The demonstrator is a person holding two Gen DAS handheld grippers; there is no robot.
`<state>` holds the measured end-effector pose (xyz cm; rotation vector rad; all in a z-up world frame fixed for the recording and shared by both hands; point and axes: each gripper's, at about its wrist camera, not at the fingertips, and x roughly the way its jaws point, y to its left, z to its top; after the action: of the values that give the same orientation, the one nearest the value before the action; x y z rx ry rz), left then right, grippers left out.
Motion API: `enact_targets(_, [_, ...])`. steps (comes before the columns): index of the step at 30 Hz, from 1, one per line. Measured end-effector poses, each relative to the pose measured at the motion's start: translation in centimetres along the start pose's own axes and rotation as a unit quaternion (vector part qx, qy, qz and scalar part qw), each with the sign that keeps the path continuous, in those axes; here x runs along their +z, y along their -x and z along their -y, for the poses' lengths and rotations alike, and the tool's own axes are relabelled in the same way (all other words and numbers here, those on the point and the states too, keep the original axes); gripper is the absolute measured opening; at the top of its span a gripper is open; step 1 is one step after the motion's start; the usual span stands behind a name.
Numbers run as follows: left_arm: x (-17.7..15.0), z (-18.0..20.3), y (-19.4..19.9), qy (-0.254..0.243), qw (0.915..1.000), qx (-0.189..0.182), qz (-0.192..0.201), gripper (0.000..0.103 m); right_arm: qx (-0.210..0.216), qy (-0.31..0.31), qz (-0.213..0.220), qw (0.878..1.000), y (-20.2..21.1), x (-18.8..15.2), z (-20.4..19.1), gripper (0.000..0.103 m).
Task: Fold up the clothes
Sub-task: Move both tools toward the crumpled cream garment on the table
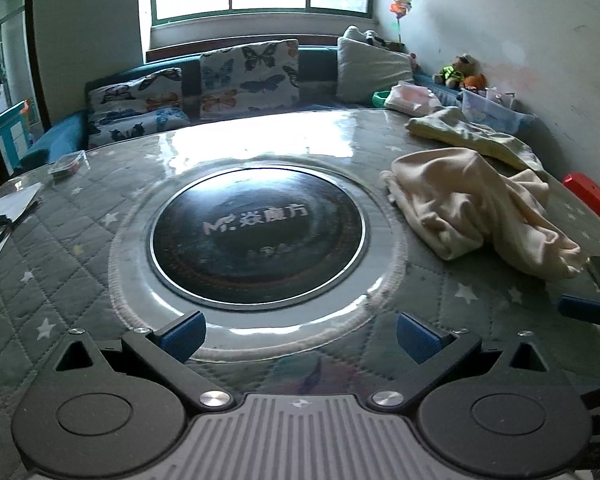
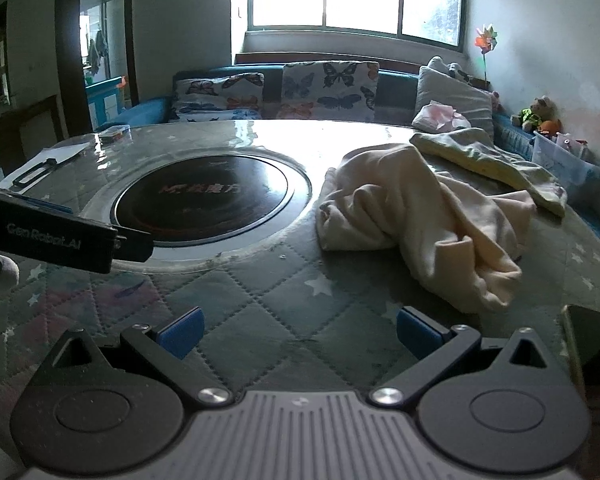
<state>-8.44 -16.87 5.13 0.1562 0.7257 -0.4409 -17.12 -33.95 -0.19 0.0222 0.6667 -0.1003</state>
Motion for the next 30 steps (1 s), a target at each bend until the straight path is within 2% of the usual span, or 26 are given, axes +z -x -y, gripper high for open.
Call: enact_targets(30, [2.1, 5.3, -2.2, -0.04, 0.9987, -0.028, -0.015, 0.103, -0.033, -0.054, 0.006, 0.998, 0.7, 0.0, 4.7, 0.103])
